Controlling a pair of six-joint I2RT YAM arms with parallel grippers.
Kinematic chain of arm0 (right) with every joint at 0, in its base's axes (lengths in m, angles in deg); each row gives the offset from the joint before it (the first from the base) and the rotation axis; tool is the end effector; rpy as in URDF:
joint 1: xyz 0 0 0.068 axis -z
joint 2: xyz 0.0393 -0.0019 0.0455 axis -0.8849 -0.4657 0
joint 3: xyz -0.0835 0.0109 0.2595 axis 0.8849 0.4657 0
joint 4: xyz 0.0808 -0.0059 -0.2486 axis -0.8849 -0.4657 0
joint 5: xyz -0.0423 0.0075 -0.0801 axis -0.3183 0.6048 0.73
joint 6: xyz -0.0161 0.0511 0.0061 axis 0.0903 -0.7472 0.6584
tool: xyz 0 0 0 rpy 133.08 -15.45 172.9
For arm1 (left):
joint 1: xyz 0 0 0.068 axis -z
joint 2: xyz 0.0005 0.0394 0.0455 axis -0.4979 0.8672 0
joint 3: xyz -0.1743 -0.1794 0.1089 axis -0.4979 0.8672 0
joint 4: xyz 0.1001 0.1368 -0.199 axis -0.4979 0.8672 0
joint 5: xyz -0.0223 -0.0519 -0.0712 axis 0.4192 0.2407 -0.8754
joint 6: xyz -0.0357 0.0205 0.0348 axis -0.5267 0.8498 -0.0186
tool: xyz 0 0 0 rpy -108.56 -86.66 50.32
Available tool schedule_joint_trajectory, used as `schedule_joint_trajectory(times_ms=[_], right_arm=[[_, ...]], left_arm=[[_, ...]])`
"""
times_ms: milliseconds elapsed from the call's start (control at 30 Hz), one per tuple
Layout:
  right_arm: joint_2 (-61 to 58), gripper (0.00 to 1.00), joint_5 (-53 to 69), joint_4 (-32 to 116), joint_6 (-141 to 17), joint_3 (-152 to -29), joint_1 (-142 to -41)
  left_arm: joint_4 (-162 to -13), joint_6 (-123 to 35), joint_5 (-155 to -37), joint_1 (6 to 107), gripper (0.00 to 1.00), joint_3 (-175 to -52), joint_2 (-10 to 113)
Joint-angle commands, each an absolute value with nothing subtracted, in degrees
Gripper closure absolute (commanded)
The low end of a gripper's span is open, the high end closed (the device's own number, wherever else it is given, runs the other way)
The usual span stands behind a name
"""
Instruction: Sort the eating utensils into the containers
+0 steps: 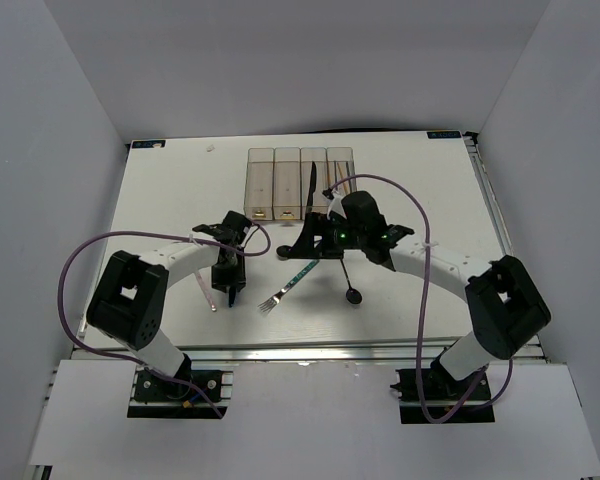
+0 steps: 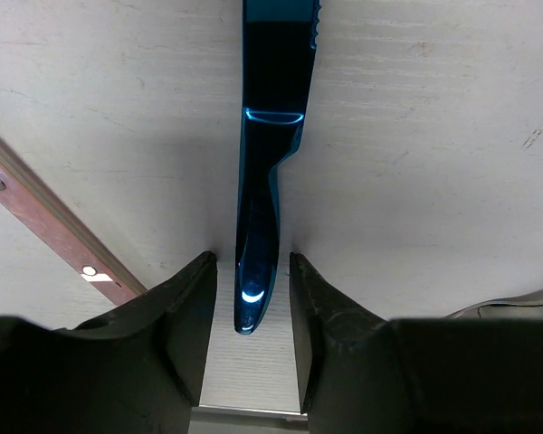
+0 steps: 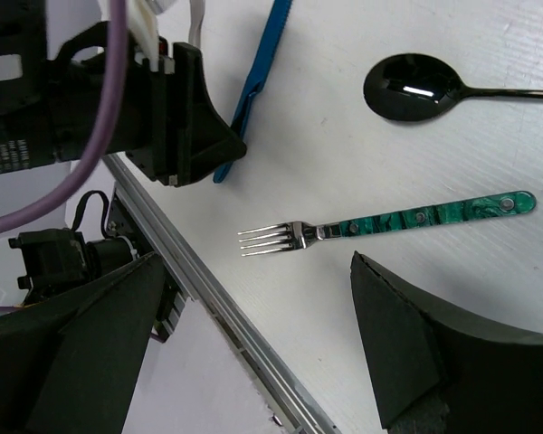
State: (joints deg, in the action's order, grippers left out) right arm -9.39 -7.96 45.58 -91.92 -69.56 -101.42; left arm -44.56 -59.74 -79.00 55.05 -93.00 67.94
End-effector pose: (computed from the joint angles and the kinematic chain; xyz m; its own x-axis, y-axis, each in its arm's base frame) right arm 0.2567 0.2274 0.2358 -0.8261 0.0344 -0.5625 -0.4366 0.5921 0.6773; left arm 0.2480 -0.1106 0.1547 -0.9783 -0.0473 -0.2015 -0.0615 0.9960 0.0650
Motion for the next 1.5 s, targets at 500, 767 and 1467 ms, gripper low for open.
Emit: schedule_joint_trajectory(times_ms=[500, 767, 1467], right_arm=[[-1.98, 0.11, -10.44, 47.46, -90.34, -68.29, -99.69], [-6.8, 0.11, -13.01, 53.78, -92.45, -66.79, -98.81], [-24.12, 0.13, -8.98, 68.13, -105.11, -76.0, -105.84]], left_arm=[[-45.24, -60.01, -80.77, 56.05, 1.0, -91.08, 70.4], [-42.16, -60.71, -77.08, 56.32, 1.0, -94.86, 61.35], [-40.23, -62.47, -79.44, 59.31, 1.0, -98.9, 53.43]])
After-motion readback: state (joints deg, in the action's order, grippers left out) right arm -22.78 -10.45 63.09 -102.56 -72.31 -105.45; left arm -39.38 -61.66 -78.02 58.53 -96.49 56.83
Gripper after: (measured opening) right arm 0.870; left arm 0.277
